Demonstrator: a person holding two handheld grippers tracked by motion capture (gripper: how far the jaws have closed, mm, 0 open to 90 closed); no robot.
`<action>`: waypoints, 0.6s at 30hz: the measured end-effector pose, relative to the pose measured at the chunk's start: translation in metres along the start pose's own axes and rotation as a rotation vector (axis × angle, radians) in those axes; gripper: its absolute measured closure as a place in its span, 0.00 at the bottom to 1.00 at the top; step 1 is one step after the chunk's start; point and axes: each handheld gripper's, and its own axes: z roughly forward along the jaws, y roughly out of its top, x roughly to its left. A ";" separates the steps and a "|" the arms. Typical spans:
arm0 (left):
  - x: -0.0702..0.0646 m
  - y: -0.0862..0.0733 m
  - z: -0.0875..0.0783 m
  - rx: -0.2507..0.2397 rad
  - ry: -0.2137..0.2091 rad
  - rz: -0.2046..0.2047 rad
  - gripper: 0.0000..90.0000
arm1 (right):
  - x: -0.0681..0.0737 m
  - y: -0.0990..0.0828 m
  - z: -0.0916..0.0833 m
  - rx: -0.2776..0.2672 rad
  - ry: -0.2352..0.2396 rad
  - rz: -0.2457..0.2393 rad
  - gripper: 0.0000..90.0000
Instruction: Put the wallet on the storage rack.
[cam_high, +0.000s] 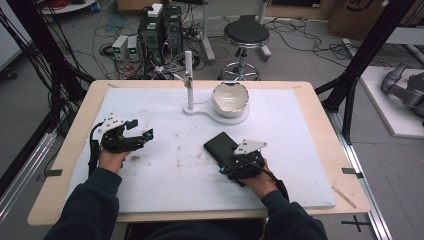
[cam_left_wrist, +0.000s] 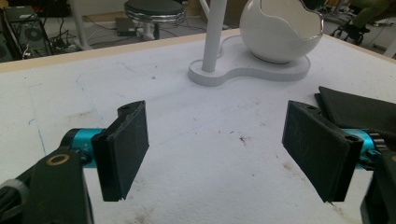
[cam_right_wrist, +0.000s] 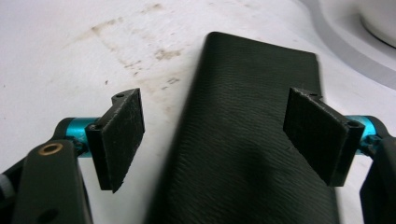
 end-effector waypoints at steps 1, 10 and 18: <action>0.000 0.000 0.000 0.001 0.001 0.000 0.25 | 0.003 0.000 0.003 0.012 0.000 -0.015 0.23; 0.001 0.000 0.000 0.007 0.004 -0.006 0.26 | 0.015 -0.001 0.010 0.090 -0.124 -0.185 0.47; 0.001 0.000 0.000 0.006 0.001 -0.011 0.26 | 0.014 0.003 0.003 0.101 -0.117 -0.204 0.80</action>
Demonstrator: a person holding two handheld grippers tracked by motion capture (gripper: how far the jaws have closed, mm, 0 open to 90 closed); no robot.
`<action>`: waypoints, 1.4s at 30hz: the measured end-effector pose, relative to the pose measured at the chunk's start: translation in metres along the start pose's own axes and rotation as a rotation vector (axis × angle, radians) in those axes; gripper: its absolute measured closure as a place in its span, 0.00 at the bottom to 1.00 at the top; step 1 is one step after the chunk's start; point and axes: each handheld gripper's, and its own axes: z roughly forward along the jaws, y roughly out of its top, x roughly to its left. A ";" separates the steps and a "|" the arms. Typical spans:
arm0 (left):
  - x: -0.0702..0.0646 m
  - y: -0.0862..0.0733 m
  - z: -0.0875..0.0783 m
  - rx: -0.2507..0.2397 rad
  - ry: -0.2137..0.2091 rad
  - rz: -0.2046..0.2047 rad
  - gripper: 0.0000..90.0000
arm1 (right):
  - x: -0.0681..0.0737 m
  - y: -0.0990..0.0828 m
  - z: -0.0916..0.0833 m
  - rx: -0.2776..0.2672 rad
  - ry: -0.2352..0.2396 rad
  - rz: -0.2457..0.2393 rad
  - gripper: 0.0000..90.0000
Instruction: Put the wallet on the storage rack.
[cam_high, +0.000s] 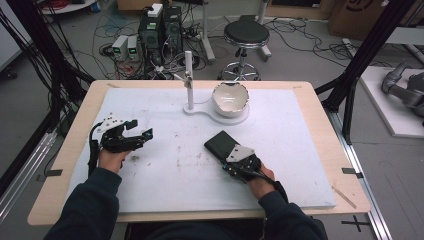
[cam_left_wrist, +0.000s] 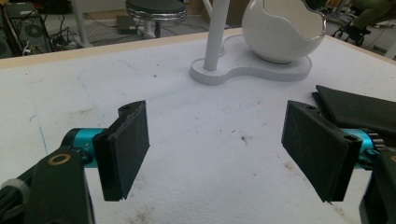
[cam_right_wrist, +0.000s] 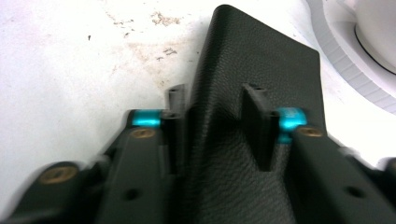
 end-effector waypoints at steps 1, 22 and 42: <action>0.000 0.000 0.000 0.000 -0.001 0.000 0.26 | -0.001 0.000 -0.001 0.001 -0.001 -0.011 0.83; 0.003 -0.001 0.000 0.003 0.002 -0.008 0.26 | -0.057 -0.002 -0.061 -0.236 -0.012 0.252 0.94; 0.003 -0.001 0.001 0.005 0.001 -0.012 0.27 | -0.086 -0.036 -0.065 -0.261 -0.061 0.431 0.86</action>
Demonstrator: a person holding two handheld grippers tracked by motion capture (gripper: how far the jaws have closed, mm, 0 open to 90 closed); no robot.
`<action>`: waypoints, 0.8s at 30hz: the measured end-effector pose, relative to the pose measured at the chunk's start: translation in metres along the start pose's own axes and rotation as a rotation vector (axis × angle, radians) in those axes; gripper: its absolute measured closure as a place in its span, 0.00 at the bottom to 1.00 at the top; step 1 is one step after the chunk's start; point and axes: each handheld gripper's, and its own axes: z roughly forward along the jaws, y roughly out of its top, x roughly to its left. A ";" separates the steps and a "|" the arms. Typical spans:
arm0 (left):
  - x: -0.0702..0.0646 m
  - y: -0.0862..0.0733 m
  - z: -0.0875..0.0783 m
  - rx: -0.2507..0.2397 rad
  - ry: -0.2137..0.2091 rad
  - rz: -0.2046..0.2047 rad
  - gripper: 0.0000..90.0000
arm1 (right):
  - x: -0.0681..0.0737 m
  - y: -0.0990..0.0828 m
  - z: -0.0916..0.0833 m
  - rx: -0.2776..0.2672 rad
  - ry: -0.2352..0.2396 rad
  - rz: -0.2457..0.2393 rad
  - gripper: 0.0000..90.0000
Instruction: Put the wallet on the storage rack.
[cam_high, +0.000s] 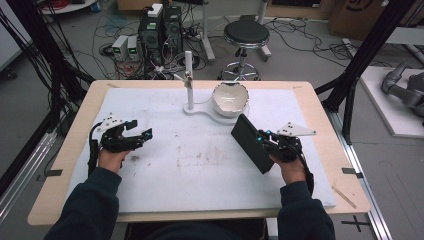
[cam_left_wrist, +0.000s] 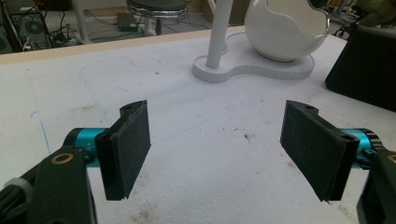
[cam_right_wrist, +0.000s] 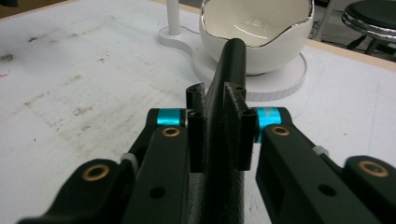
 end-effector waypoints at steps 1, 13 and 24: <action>0.000 0.000 0.000 0.000 0.000 0.000 0.27 | 0.000 0.000 0.000 0.000 0.001 -0.002 0.86; 0.000 0.000 0.001 0.008 -0.003 0.003 0.27 | -0.008 -0.005 0.003 0.029 0.044 0.056 0.83; 0.000 0.000 0.000 0.006 -0.004 0.002 0.27 | -0.042 -0.021 -0.009 0.076 -0.201 0.067 0.38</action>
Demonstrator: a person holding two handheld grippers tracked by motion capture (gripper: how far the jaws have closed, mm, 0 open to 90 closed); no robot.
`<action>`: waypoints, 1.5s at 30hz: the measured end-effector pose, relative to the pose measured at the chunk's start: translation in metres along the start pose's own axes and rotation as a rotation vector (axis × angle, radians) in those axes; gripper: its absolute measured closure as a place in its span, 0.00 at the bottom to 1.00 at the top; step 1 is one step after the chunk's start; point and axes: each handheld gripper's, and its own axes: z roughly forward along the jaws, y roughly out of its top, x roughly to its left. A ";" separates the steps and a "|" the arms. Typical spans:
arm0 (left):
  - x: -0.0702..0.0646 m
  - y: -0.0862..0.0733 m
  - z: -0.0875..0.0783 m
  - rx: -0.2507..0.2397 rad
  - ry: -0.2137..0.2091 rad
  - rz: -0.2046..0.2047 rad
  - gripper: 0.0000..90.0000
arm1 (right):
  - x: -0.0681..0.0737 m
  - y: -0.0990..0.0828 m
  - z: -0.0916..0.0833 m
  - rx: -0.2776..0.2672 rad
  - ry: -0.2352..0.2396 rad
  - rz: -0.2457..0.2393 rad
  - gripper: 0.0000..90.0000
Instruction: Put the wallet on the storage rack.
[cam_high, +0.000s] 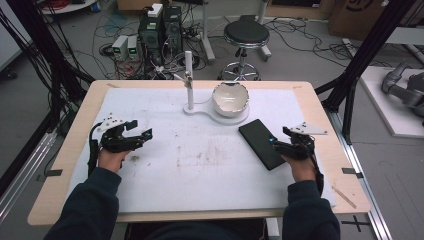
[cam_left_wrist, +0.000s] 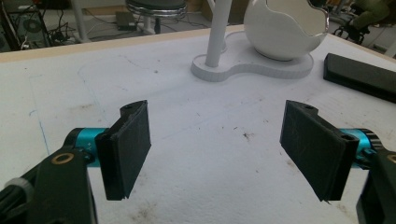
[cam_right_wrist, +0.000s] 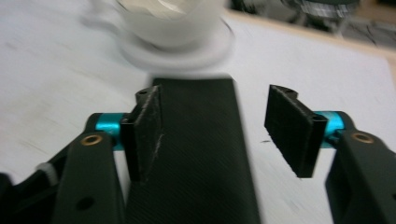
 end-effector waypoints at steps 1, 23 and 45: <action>0.000 0.000 0.000 0.000 0.000 -0.001 0.27 | -0.008 -0.005 0.001 0.029 0.005 0.022 0.35; -0.001 0.000 0.002 0.005 -0.001 0.007 0.29 | -0.039 -0.033 0.016 0.209 0.303 0.170 0.82; -0.001 0.000 0.001 0.002 0.001 0.004 0.29 | 0.019 0.010 -0.023 0.019 0.312 -0.263 0.77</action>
